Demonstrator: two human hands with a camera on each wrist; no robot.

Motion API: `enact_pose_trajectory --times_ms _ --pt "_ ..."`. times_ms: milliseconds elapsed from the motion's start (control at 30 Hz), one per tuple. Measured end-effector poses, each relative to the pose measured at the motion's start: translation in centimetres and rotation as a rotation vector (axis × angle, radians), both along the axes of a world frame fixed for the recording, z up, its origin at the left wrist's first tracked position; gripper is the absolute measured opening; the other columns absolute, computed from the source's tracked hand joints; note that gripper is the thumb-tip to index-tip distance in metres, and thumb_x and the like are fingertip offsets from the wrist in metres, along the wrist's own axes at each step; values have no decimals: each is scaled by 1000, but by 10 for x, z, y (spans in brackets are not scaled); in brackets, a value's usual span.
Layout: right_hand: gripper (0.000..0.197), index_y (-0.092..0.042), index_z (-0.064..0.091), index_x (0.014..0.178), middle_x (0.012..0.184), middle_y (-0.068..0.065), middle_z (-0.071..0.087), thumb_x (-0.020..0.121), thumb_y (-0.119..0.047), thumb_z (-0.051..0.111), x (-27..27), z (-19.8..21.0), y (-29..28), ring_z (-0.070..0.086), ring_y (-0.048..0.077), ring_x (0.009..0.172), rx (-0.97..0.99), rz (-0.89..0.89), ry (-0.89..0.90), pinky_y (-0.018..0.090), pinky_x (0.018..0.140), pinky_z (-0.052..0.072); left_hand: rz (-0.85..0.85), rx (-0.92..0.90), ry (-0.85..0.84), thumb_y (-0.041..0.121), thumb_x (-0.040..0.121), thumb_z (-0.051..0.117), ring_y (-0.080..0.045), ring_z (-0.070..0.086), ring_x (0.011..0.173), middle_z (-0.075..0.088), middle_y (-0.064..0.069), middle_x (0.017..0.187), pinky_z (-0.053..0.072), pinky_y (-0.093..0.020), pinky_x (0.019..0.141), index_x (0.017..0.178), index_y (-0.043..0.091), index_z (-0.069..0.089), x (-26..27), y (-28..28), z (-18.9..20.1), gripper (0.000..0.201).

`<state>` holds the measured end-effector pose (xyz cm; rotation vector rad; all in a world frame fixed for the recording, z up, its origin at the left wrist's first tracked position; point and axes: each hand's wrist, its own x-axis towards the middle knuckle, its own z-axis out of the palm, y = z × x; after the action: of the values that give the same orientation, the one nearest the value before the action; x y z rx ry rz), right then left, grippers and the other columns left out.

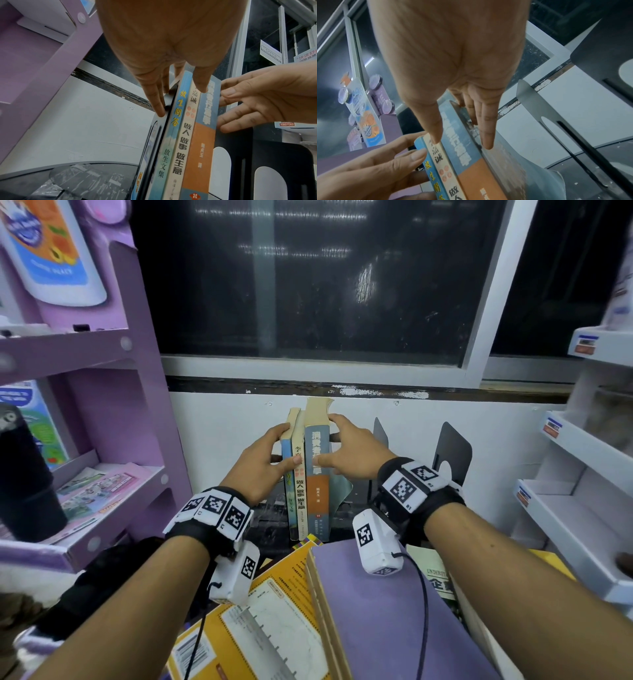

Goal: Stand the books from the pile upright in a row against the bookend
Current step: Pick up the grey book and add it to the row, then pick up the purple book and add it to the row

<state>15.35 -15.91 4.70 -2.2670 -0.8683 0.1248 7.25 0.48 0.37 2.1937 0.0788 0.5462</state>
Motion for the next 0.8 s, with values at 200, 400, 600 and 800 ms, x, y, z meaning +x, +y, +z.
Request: enact_pose_trajectory --times_ms 200,400,600,800 --pt "79 -22 28 148 143 9 49 84 -29 73 -21 5 -33 57 19 100 -47 1 48 40 100 48 109 31 34 27 92 60 -17 61 97 46 -2 141 49 -25 70 143 23 31 -21 -8 1 59" --pt "71 -17 37 143 138 4 51 86 -46 66 -48 6 -76 57 17 93 -280 -27 85 33 92 46 202 57 173 34 91 60 -25 60 98 56 -7 127 53 -40 82 138 19 37 -47 -20 1 54" --pt "62 -4 54 129 96 6 60 90 -53 56 -77 -4 -101 53 17 76 -455 -76 167 23 58 40 85 -1 508 44 92 55 -21 53 67 59 -9 94 49 -33 67 121 16 45 -70 -57 -1 42" --pt "70 -6 47 136 119 6 52 88 -57 56 -92 -19 -114 55 22 101 -559 -115 199 29 76 43 9 -23 746 56 93 45 -29 64 94 57 -12 119 57 -40 82 138 11 42 -77 -89 -14 64"
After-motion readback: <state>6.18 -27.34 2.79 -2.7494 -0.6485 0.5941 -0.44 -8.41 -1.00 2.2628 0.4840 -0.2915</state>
